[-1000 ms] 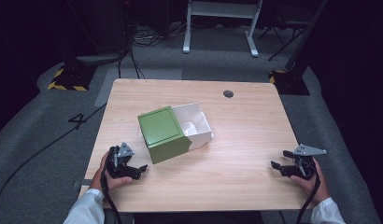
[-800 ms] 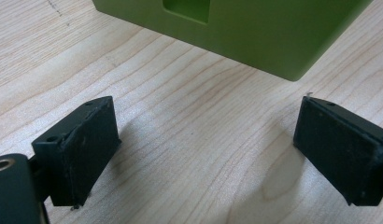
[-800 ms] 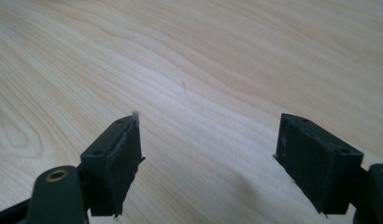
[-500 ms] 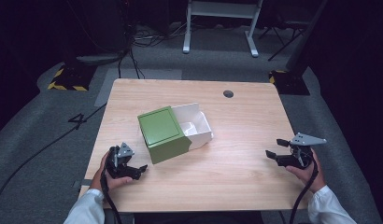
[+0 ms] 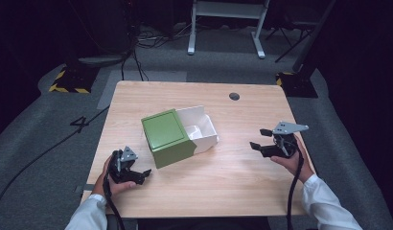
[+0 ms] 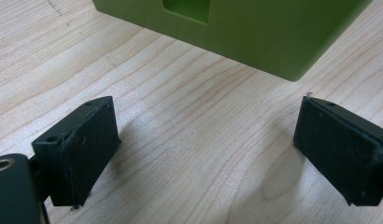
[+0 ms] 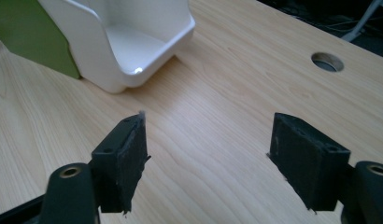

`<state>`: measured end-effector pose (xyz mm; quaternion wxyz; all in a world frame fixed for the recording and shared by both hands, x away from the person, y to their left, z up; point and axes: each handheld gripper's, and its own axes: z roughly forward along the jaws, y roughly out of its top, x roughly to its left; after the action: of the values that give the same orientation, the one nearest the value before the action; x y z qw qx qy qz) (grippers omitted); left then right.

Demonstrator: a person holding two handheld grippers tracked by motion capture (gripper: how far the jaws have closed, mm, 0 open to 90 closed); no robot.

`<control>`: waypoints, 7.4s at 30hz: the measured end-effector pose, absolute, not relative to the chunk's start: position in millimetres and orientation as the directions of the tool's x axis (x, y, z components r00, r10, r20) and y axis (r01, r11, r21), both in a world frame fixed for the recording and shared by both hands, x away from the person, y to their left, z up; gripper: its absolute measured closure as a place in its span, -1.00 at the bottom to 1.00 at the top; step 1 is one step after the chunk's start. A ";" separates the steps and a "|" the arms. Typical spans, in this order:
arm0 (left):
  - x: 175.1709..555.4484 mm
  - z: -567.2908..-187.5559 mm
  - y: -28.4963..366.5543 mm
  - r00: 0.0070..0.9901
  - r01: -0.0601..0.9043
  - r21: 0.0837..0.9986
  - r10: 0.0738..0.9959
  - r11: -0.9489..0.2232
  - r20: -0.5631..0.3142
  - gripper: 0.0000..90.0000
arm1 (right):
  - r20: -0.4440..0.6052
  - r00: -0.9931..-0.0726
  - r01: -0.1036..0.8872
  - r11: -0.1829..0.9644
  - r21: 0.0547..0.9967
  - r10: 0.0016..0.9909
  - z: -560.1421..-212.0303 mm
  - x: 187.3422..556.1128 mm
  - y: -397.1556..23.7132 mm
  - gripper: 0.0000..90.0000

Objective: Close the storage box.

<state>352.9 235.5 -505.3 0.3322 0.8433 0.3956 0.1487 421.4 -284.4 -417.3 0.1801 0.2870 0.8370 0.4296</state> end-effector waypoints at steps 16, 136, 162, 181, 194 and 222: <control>352.5 -505.2 235.4 0.641 0.568 0.678 0.768 -0.466 -0.009 -0.85 | -0.045 -0.788 0.333 0.486 0.808 0.615 -426.2 467.2 -214.6 -0.23; 351.5 -505.0 230.1 0.634 0.575 0.675 0.773 -0.462 -0.011 -0.85 | -0.041 -0.890 0.271 0.600 0.753 0.454 -438.5 479.8 -95.8 -0.36; 351.3 -504.9 230.0 0.635 0.575 0.674 0.773 -0.463 -0.011 -0.85 | -0.148 -0.813 0.310 0.635 0.708 0.563 -427.8 460.1 -207.4 -0.49; 351.3 -504.9 230.0 0.635 0.575 0.674 0.773 -0.464 -0.010 -0.85 | -0.164 -0.795 0.332 0.644 0.689 0.585 -434.9 426.4 -271.6 -0.50; 351.3 -504.9 230.0 0.635 0.575 0.674 0.773 -0.464 -0.010 -0.85 | -0.139 -0.771 0.384 0.627 0.677 0.622 -463.7 399.9 -324.3 -0.51; 350.9 -505.2 230.1 0.634 0.576 0.676 0.773 -0.459 -0.015 -0.85 | -0.010 -0.642 0.511 0.438 0.739 0.766 -503.9 366.1 -386.0 -0.63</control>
<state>350.9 230.1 -505.2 0.3309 0.8411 0.4011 0.1489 366.1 -386.0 -503.9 0.1751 0.3849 0.8297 0.3643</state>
